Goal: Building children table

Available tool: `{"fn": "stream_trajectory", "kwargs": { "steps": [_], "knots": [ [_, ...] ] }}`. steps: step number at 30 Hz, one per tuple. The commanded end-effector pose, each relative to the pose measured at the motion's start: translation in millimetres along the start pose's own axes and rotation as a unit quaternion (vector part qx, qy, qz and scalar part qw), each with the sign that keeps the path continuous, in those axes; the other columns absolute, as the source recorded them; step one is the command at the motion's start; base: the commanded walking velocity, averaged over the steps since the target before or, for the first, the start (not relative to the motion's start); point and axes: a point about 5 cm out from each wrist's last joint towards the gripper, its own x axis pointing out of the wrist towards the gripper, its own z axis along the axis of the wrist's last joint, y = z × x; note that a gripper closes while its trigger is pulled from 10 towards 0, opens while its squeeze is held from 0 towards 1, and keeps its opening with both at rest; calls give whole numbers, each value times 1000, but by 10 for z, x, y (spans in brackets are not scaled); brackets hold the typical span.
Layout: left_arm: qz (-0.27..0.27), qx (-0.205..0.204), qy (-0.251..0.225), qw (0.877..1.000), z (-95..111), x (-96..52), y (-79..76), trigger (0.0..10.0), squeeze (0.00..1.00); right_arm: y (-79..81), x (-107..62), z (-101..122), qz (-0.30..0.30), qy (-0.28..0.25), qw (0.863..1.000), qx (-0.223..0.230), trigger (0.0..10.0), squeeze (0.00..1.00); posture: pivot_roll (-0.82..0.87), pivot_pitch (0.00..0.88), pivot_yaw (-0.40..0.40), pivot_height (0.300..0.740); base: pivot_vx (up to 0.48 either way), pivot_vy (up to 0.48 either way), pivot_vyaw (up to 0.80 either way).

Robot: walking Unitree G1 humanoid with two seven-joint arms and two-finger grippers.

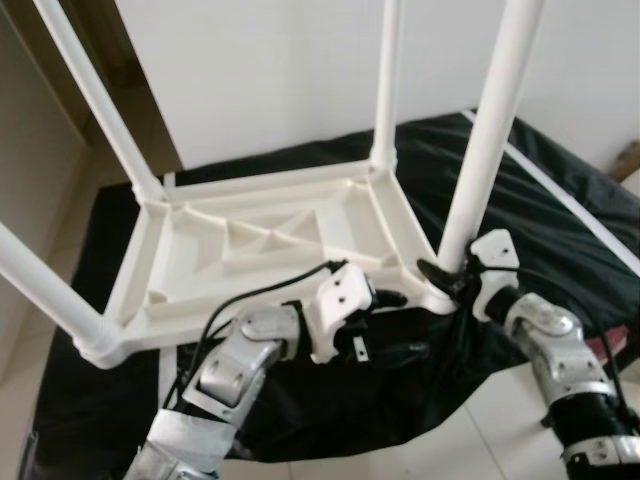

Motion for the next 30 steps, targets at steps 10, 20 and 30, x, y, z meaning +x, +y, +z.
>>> {"fn": "stream_trajectory", "kwargs": {
  "steps": [10,20,30],
  "knots": [
    [-5,-4,-1,1000,-1,10,10,10000,0,393,4,-169,-87,59,994,31,10000,0,-84,0,104,740,0,0,0],
    [-4,-2,-1,1000,6,11,19,10000,0,491,-13,-248,-281,102,949,98,10000,0,-75,0,95,740,0,0,0],
    [-1,-2,-2,1000,14,8,19,10000,0,612,22,-118,-301,81,945,102,10000,0,-59,0,92,740,0,0,0]
  ]
}}
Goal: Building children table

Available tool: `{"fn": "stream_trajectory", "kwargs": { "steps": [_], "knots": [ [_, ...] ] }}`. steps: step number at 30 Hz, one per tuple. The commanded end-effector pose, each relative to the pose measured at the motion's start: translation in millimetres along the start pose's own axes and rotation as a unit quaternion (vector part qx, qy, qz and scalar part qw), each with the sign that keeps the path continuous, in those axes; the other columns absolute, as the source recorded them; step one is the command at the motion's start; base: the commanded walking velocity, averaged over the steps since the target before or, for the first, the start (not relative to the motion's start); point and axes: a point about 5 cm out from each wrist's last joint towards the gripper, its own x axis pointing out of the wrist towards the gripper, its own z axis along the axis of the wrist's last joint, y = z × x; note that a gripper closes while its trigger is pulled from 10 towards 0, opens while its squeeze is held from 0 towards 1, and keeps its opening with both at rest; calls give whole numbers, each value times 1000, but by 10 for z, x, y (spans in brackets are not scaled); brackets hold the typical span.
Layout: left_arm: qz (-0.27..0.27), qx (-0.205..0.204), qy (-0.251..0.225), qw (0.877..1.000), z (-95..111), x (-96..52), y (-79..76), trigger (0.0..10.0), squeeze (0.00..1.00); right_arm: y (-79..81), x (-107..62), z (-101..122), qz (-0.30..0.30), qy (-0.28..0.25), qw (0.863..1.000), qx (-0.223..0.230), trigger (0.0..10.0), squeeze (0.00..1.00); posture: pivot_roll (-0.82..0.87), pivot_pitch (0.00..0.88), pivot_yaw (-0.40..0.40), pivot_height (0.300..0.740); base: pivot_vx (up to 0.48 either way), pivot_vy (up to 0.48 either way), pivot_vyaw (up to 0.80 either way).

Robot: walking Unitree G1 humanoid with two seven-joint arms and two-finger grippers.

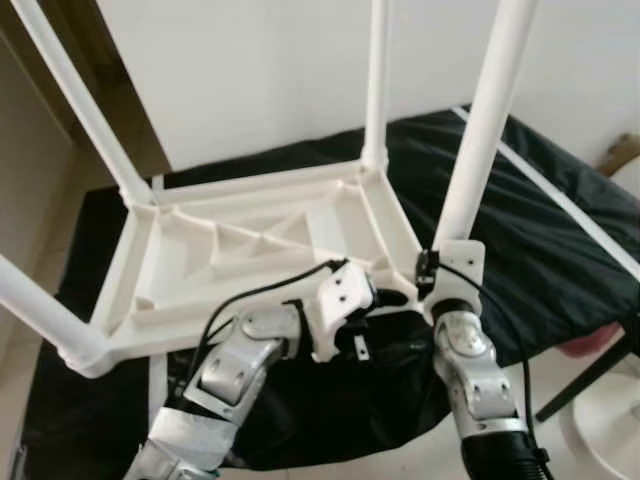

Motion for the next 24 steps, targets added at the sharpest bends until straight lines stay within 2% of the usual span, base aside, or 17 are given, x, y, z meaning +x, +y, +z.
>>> {"fn": "stream_trajectory", "kwargs": {
  "steps": [1,20,21,22,23,24],
  "knots": [
    [4,-1,0,1000,14,-15,22,10000,0,34,-59,-233,-4,64,998,-2,10000,0,-57,0,99,740,0,0,0],
    [7,-4,2,1000,9,-21,28,10000,0,55,-74,-163,-23,54,998,3,10000,0,-58,0,104,740,0,0,0],
    [7,-5,1,1000,8,-14,20,10000,0,45,-71,-150,-22,52,998,3,10000,200,-66,0,102,740,0,0,0],
    [7,-5,1,1000,8,-14,20,10000,0,45,-71,-150,-22,52,998,3,10000,200,-66,0,102,740,0,0,0],
    [7,-5,0,1000,8,-11,16,10000,0,41,-71,-144,-21,50,999,4,10000,902,-68,0,101,740,0,0,0],
    [7,-6,-1,1000,9,-7,15,10000,0,41,-71,-107,-12,36,999,10,10000,1000,-68,0,101,740,0,0,0]
  ]
}}
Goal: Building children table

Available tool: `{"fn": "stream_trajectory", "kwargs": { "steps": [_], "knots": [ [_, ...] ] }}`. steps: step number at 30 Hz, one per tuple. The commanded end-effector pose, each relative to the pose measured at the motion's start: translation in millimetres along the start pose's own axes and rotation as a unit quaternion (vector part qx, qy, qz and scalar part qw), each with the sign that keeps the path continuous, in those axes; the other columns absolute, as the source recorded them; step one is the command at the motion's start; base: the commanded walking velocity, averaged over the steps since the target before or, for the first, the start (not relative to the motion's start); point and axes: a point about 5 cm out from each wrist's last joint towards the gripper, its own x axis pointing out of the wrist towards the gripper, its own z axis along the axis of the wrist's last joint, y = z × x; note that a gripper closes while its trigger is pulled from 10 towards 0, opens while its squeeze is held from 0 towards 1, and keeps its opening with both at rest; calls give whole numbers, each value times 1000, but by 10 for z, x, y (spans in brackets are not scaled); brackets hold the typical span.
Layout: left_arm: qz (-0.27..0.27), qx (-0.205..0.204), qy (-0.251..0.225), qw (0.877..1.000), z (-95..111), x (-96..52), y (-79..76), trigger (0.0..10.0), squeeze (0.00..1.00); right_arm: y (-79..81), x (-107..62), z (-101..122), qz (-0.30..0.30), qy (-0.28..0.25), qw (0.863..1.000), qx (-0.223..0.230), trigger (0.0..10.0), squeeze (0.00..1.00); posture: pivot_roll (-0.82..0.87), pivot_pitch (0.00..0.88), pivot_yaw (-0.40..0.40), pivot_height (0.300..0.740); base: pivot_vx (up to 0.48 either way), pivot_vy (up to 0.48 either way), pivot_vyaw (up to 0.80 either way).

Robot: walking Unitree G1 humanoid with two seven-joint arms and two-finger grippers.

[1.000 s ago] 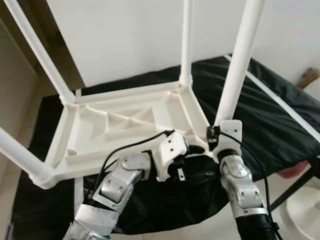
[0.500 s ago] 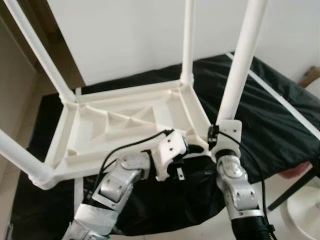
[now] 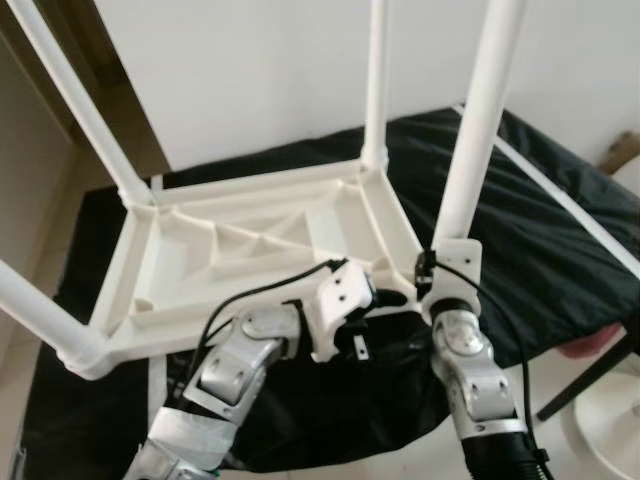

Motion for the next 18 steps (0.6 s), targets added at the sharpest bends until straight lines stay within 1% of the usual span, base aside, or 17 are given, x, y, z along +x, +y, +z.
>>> {"fn": "stream_trajectory", "kwargs": {
  "steps": [1,4,6,7,8,9,10,11,12,13,14,15,16,17,18],
  "knots": [
    [7,-2,-2,1000,13,-5,14,10000,0,17,-39,-107,0,24,1000,18,10000,1000,-68,0,101,740,0,0,0],
    [7,-2,-2,1000,16,-1,15,10000,0,-25,-45,-91,3,18,1000,17,10000,1000,-69,0,102,740,0,0,0],
    [8,-2,0,1000,6,-11,23,10000,0,-103,-43,-72,6,4,1000,16,10000,1000,-69,0,102,740,0,0,0],
    [8,-2,0,1000,6,-11,23,10000,0,-103,-43,-72,6,4,1000,16,10000,1000,-69,0,102,740,0,0,0],
    [8,-2,1,1000,2,-14,23,10000,0,-155,-38,-76,22,2,1000,18,10000,1000,-73,0,106,740,0,0,0],
    [7,-2,1,1000,0,-13,19,10000,0,-222,-35,-72,43,-8,999,16,10000,729,-79,0,110,740,0,0,0],
    [7,-2,1,1000,0,-13,19,10000,0,-222,-35,-72,43,-8,999,16,10000,729,-79,0,110,740,0,0,0],
    [6,-3,1,1000,0,-11,16,10000,0,-281,-33,-68,60,-15,998,12,10000,0,-79,0,110,740,0,0,0],
    [6,-3,1,1000,0,-11,16,10000,0,-281,-33,-68,60,-15,998,12,10000,0,-79,0,110,740,0,0,0],
    [6,0,4,1000,-15,-1,18,10000,0,-384,-34,-48,121,-36,992,-3,10000,0,-84,0,112,740,0,0,0],
    [6,0,4,1000,-15,-1,18,10000,0,-384,-34,-48,121,-36,992,-3,10000,0,-84,0,112,740,0,0,0],
    [9,2,8,1000,-37,3,27,10000,0,-426,-32,-40,161,-42,986,-18,10000,0,-84,0,112,740,0,0,0],
    [10,2,13,1000,-63,7,30,10000,0,-472,-24,-25,186,-49,981,-29,10000,0,-95,0,115,740,0,0,0],
    [11,8,20,1000,-89,10,28,10000,0,-526,2,-3,201,-50,978,-34,10000,0,-95,0,115,740,0,0,0],
    [11,8,20,1000,-89,10,28,10000,0,-526,2,-3,201,-50,978,-34,10000,0,-95,0,115,740,0,0,0]
  ]
}}
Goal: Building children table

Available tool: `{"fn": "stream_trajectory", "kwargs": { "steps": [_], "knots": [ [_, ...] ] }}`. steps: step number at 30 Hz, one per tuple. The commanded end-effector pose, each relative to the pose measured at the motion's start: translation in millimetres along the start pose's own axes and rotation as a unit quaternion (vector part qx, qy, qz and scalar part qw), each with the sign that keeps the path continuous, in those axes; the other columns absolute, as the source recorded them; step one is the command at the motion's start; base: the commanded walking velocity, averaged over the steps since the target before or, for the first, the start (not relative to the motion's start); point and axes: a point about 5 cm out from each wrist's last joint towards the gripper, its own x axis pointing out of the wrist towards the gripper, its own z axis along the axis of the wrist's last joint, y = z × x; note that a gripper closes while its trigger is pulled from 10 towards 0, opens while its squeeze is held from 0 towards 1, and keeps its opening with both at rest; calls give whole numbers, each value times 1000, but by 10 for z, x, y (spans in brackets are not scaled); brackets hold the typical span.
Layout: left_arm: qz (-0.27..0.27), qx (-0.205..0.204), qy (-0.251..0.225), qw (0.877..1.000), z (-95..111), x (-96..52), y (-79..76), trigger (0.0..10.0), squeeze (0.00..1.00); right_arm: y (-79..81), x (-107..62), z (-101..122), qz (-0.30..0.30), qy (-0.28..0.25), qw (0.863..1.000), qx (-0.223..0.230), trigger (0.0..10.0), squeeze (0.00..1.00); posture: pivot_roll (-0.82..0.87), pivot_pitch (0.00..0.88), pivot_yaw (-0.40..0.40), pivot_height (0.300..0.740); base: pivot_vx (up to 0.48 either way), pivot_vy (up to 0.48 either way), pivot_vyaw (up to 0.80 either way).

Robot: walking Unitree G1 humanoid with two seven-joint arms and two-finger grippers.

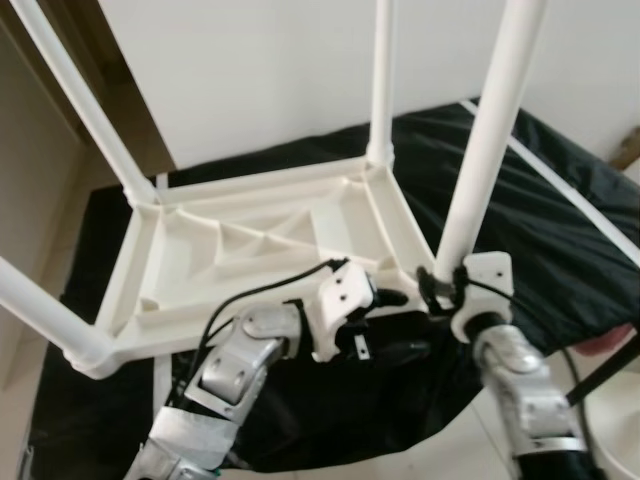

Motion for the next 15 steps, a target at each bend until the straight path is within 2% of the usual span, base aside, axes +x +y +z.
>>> {"fn": "stream_trajectory", "kwargs": {
  "steps": [1,3,4,5,7,10,12,15],
  "knots": [
    [9,12,14,1000,-32,10,11,10000,0,-25,10,-12,12,-2,1000,12,10000,0,-95,0,115,740,0,0,0],
    [9,15,16,1000,-39,11,9,10000,0,-48,14,-6,14,-2,1000,13,10000,0,-95,0,115,740,0,0,0],
    [19,16,13,1000,-41,26,16,10000,0,-121,57,22,48,-6,999,3,10000,0,-101,0,118,740,0,0,0],
    [19,16,13,1000,-41,26,16,10000,0,-121,57,22,48,-6,999,3,10000,0,-101,0,118,740,0,0,0],
    [30,22,16,999,-57,35,33,10000,0,-155,90,47,84,-12,996,-11,10000,0,-101,0,118,740,0,0,0],
    [41,26,20,999,-67,39,54,10000,0,-153,117,55,105,-12,994,-15,10000,0,-101,0,118,740,0,0,0],
    [77,48,40,995,-98,48,137,10000,0,-143,208,63,149,-3,988,-31,10000,0,-103,0,119,740,0,0,0],
    [100,59,55,992,-128,56,194,10000,0,-108,294,66,184,4,982,-43,10000,0,-99,0,115,740,0,0,0]
  ]
}}
